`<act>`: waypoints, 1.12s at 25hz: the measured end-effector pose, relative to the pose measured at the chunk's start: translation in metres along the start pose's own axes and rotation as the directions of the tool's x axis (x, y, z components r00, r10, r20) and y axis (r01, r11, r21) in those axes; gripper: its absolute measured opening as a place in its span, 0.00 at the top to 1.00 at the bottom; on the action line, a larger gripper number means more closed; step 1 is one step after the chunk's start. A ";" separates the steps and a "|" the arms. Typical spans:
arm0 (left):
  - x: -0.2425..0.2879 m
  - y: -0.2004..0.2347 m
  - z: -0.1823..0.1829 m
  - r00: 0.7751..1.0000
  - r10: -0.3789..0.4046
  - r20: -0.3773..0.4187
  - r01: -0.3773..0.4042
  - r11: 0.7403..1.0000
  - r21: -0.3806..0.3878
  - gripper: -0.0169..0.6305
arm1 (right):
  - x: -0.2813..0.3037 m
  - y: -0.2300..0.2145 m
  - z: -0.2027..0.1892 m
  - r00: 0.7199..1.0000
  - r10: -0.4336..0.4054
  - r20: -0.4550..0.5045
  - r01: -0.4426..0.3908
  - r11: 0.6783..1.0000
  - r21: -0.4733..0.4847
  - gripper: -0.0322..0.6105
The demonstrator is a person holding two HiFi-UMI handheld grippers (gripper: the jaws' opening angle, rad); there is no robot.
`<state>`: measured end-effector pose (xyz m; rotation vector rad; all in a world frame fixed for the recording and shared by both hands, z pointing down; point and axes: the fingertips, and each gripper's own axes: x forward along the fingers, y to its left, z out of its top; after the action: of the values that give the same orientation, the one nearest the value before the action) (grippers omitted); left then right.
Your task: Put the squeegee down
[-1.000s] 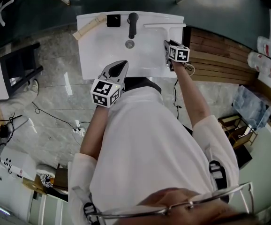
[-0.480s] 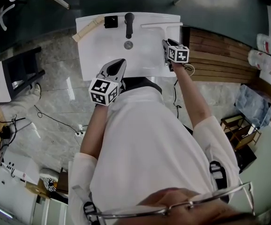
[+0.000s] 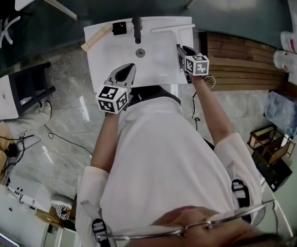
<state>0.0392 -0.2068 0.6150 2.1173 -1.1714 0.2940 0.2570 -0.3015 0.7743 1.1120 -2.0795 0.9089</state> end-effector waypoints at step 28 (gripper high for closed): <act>-0.093 -0.005 0.030 0.983 -0.184 0.018 0.181 0.977 0.116 0.97 | -0.145 0.143 0.022 0.957 -0.072 0.281 0.048 0.995 0.091 0.91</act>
<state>-0.0129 -0.1634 0.5447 2.3173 -0.9875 0.2515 0.1969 -0.1950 0.6104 1.4137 -2.2376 0.8545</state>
